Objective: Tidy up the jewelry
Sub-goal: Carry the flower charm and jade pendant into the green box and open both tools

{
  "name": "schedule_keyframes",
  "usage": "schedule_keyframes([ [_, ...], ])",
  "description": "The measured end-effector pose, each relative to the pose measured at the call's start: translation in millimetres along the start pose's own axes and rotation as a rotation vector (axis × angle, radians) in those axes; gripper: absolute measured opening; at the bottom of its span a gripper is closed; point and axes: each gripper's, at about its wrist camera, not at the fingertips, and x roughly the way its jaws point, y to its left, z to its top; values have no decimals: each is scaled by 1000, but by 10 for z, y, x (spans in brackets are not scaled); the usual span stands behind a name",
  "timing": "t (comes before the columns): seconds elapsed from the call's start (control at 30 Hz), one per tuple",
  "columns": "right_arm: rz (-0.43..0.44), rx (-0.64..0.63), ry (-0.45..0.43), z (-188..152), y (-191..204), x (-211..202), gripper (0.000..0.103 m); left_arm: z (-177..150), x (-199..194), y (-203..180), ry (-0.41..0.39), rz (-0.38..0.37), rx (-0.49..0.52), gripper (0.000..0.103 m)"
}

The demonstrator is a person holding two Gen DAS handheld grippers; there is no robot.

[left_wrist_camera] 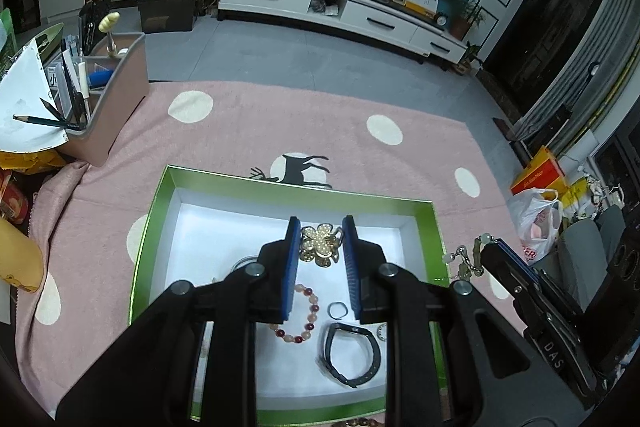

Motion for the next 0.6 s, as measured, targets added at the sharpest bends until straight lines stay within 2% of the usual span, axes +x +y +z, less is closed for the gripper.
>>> schedule_keyframes([
  [0.6, -48, -17, 51, -48, -16, 223, 5, -46, 316, 48, 50, 45, -12, 21],
])
